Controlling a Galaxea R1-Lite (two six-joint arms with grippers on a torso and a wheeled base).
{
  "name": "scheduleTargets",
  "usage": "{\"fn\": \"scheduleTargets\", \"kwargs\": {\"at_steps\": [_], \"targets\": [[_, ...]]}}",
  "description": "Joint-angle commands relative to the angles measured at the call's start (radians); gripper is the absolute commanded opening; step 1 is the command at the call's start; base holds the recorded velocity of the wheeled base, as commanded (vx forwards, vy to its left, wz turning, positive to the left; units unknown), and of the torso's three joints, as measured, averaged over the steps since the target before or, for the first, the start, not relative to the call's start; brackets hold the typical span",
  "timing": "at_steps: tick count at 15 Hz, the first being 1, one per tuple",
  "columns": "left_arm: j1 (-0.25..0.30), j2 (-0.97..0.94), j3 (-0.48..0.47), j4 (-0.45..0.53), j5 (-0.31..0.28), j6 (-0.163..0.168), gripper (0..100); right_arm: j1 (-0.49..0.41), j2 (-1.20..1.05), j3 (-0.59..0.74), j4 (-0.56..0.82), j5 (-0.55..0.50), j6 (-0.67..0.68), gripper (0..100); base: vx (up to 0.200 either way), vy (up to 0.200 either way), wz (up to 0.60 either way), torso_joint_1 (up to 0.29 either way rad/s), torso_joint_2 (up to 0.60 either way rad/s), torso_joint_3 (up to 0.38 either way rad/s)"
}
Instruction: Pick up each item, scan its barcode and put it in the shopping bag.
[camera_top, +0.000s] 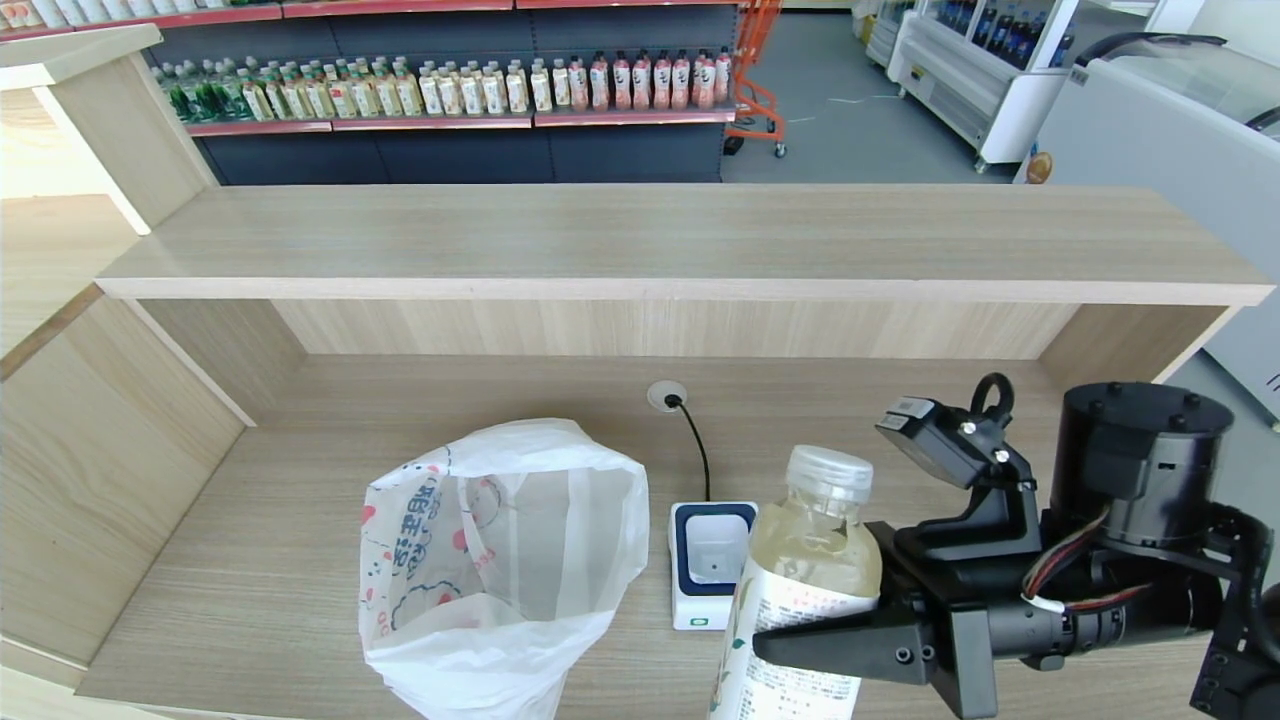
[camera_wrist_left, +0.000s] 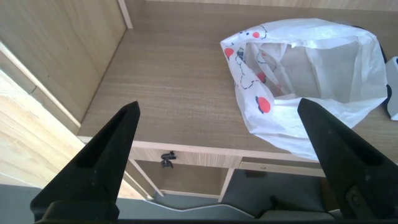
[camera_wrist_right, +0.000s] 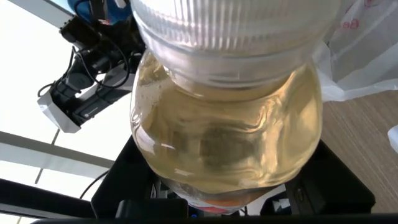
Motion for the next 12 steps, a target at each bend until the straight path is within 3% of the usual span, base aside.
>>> {"fn": "scheduleTargets", "kwargs": {"at_steps": [1, 10, 12], "targets": [[0.0, 0.0, 0.0, 0.0, 0.001, -0.001, 100, 0.006, 0.018, 0.0, -0.004, -0.001, -0.002, 0, 0.0, 0.0, 0.0, 0.0, 0.0, 0.0], [0.0, 0.0, 0.0, 0.0, 0.0, -0.001, 100, 0.004, 0.038, 0.005, -0.007, -0.003, -0.009, 0, 0.0, 0.0, 0.0, 0.0, 0.0, 0.0], [0.0, 0.0, 0.0, 0.0, 0.0, -0.001, 100, -0.007, 0.032, 0.002, -0.001, -0.06, -0.062, 0, 0.0, 0.0, 0.0, 0.0, 0.0, 0.0]]}}
